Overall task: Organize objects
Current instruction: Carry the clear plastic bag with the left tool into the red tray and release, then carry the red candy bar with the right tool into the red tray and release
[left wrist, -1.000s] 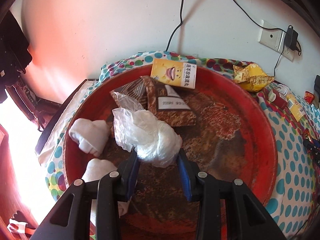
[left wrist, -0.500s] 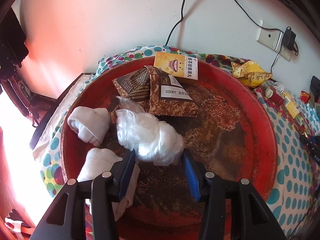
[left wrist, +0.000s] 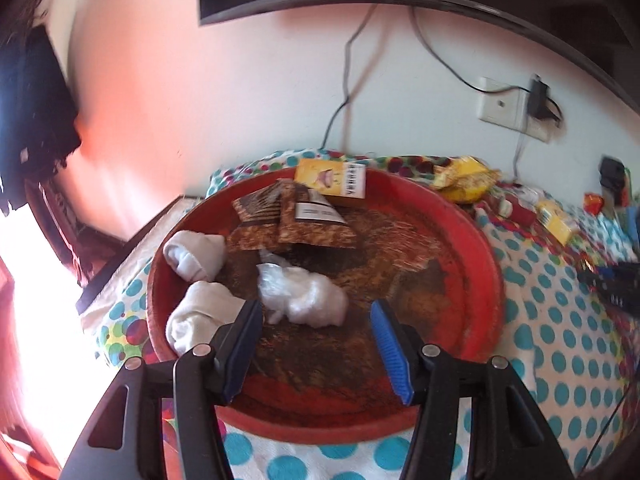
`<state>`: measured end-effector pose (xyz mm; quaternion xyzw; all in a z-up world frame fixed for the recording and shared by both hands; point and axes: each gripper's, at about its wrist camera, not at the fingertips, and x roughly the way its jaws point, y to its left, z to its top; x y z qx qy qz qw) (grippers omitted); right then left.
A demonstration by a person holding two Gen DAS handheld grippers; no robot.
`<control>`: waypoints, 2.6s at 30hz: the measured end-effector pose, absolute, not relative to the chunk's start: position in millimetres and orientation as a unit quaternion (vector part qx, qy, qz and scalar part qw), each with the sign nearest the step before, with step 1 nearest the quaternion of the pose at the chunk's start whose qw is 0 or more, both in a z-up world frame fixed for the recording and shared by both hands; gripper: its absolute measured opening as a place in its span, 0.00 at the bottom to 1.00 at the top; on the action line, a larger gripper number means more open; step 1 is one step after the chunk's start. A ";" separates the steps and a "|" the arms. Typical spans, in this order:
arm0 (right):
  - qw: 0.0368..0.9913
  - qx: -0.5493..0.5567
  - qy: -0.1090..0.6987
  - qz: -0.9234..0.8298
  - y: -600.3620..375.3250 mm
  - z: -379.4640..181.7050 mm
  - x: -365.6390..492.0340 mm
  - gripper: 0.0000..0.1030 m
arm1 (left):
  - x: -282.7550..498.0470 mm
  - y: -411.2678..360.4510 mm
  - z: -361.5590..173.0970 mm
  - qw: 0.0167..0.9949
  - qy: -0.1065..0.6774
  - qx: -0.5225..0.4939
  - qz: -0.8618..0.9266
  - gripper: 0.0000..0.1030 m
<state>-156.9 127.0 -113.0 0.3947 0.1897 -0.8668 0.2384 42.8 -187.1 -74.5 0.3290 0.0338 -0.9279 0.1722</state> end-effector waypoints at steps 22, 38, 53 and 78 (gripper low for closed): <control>0.222 0.404 0.165 -0.872 138.5 -113.7 -164.2 0.40 | 58.2 -153.1 -67.0 0.089 0.023 0.296 -0.951 0.58; 0.182 0.411 0.163 -0.879 135.7 -111.9 -157.7 0.17 | 56.5 -158.9 -70.1 0.093 0.035 0.304 -0.947 0.58; 0.222 0.384 0.181 -0.877 84.3 -81.9 -141.8 0.17 | 52.0 -172.0 -76.5 0.104 0.061 0.324 -0.938 0.58; 0.397 0.345 0.247 -0.814 -143.8 -59.0 -95.4 0.17 | 63.4 -227.8 -62.9 0.182 0.109 0.296 -0.932 0.58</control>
